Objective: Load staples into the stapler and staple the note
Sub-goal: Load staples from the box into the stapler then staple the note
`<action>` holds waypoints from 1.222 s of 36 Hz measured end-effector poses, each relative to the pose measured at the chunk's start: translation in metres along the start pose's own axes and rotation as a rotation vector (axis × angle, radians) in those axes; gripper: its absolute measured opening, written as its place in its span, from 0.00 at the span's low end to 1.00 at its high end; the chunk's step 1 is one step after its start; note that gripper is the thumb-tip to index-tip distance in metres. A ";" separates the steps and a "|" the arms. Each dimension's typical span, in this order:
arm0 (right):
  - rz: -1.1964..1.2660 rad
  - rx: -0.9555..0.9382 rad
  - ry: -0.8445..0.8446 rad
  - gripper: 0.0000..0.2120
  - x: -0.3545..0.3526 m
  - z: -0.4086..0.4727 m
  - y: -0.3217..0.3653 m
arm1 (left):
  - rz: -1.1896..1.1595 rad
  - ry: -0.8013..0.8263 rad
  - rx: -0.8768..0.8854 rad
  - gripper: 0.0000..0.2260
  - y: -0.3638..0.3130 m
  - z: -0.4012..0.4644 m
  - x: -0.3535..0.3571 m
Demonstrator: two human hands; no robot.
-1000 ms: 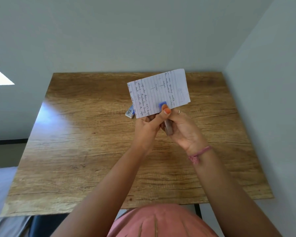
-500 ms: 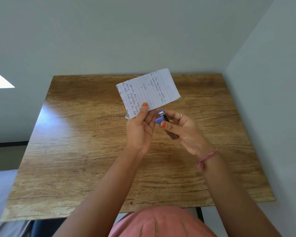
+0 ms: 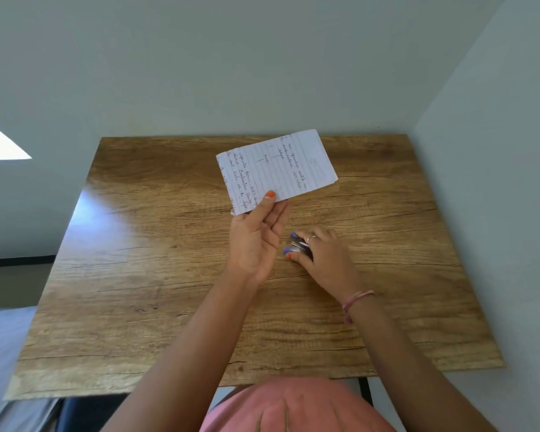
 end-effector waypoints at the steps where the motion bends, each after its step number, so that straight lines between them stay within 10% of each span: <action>1: -0.024 0.004 0.015 0.27 0.000 0.000 0.000 | -0.008 0.008 -0.002 0.15 0.001 -0.001 0.001; 6: 0.195 0.078 0.029 0.37 -0.018 0.000 0.009 | -0.064 0.036 -0.018 0.16 0.003 -0.008 0.008; 10: 0.979 0.139 0.015 0.25 -0.044 -0.007 0.030 | -0.077 0.045 -0.025 0.18 0.003 -0.012 0.012; 17: 1.644 0.129 -0.027 0.14 -0.061 -0.007 0.054 | -0.023 0.086 -0.012 0.18 0.004 -0.018 0.019; 25: 1.760 0.244 -0.136 0.11 -0.071 0.001 0.044 | 0.140 0.268 -0.029 0.15 0.001 -0.021 0.013; 30: 1.535 0.299 0.105 0.03 -0.085 0.008 0.034 | 0.310 0.262 -0.200 0.44 -0.025 -0.006 -0.010; 37: 1.326 0.294 0.258 0.15 -0.100 0.014 0.036 | 0.795 0.288 -0.163 0.09 -0.057 0.007 0.007; 44: 1.319 0.280 0.278 0.14 -0.108 0.014 0.033 | 0.881 0.255 -0.105 0.15 -0.060 0.008 0.015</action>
Point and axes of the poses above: each hand's wrist, its own z-axis towards the middle knuckle, its own x-axis out of the palm, y = z × x, the point moved 5 cm from there along z, towards the middle knuckle, and after that the axes turned 12 degrees about z, right-handed, at the moved point
